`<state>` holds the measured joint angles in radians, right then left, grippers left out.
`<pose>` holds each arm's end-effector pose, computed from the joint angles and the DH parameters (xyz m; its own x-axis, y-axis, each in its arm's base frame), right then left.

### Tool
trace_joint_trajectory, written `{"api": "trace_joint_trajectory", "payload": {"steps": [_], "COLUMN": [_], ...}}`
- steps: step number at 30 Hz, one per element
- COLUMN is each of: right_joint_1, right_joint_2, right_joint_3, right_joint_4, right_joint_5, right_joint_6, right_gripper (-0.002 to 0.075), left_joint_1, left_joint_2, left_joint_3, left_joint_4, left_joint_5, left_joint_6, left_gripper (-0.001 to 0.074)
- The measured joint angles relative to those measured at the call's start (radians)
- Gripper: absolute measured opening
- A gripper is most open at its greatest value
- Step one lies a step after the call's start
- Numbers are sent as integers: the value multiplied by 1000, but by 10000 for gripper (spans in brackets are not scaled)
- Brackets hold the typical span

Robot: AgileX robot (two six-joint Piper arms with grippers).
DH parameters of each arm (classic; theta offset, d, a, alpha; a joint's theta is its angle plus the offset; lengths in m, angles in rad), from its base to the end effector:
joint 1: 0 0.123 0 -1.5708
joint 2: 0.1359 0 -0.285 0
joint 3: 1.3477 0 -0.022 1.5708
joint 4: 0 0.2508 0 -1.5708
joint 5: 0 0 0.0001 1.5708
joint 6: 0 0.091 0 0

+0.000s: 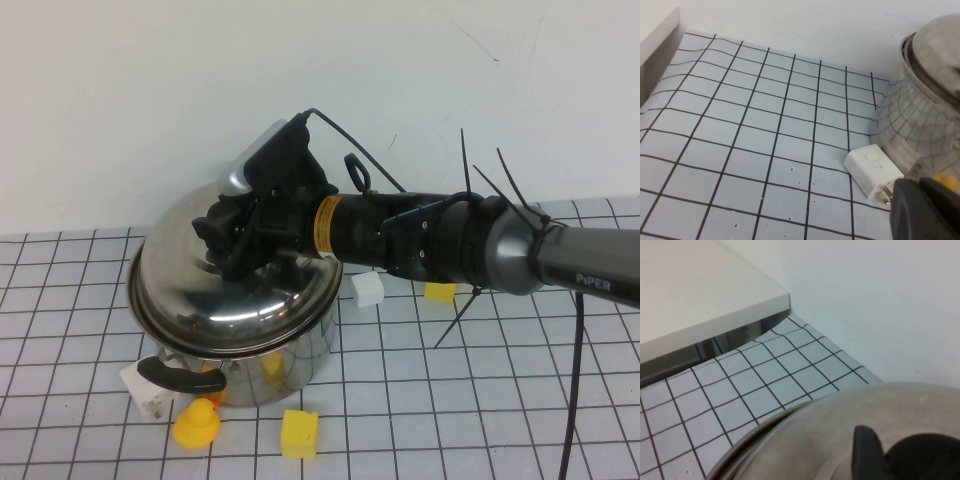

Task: Cover the pot
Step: Place the pot lid on the pot

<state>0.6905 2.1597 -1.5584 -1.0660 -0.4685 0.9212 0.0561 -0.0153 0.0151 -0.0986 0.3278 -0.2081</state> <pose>0.3616 0.3453 0.2095 -0.1243 -0.2159 -0.9685 -0.8942 0.4474 0.0150 0.0534 0.0001 0.1795 -0.2181 -0.3095 -0.9255 -0.0943 0.9506 -0.2957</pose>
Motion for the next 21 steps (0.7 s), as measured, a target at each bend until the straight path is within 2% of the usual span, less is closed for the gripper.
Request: {"api": "trace_joint_trajectory", "payload": {"steps": [21], "right_joint_1": [7], "right_joint_2": [2], "right_joint_3": [0], "right_joint_4": [0], "right_joint_5": [-4], "right_joint_6": [75], "right_gripper": [342], "left_joint_1": [0], "left_joint_2": [0], "left_joint_3": [0], "left_joint_4": [0], "left_joint_5": [0], "left_joint_6": [3], "left_gripper": [-3]}}
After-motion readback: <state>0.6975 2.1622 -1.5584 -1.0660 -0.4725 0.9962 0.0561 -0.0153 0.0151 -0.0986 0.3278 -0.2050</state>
